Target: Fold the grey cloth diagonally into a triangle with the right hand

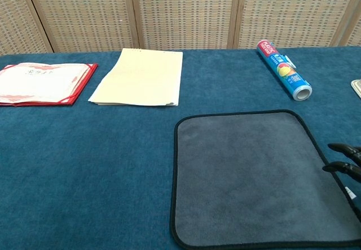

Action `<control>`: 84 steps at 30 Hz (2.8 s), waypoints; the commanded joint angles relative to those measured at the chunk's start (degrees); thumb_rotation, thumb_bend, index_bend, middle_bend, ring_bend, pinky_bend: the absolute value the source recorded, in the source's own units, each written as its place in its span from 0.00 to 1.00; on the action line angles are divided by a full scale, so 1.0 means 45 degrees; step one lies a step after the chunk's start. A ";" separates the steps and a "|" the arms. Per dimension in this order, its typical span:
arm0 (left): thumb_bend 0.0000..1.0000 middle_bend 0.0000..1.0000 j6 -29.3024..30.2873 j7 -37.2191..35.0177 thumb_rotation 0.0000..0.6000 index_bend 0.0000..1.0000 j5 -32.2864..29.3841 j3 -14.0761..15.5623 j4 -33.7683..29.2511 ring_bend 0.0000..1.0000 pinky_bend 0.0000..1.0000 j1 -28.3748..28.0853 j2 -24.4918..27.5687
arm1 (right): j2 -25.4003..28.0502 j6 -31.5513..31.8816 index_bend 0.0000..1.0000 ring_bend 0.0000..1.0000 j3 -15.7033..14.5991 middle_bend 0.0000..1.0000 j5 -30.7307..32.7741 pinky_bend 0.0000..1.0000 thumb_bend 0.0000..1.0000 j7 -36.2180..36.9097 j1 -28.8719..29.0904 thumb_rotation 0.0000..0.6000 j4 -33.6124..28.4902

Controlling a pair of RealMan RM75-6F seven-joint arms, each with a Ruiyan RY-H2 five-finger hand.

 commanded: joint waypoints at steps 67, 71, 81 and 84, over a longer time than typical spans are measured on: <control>0.16 0.00 -0.0036 -0.0415 1.00 0.00 0.0092 0.0061 -0.0081 0.00 0.00 -0.0053 0.0090 | -0.0577 0.0416 0.58 0.00 -0.0046 0.15 0.0007 0.00 0.42 0.1074 0.0261 1.00 0.1315; 0.16 0.00 -0.0043 -0.0422 1.00 0.00 0.0092 0.0064 -0.0078 0.00 0.00 -0.0056 0.0084 | -0.0582 0.0440 0.59 0.00 -0.0031 0.16 0.0014 0.00 0.44 0.1106 0.0273 1.00 0.1314; 0.16 0.00 -0.0031 -0.0427 1.00 0.00 0.0087 0.0063 -0.0079 0.00 0.00 -0.0052 0.0088 | -0.0586 0.0434 0.59 0.00 -0.0075 0.15 -0.0017 0.00 0.44 0.1025 0.0313 1.00 0.1291; 0.16 0.00 -0.0039 -0.0411 1.00 0.00 0.0089 0.0064 -0.0082 0.00 0.00 -0.0056 0.0073 | -0.0598 0.0447 0.59 0.00 -0.0086 0.16 -0.0036 0.00 0.44 0.1017 0.0323 1.00 0.1293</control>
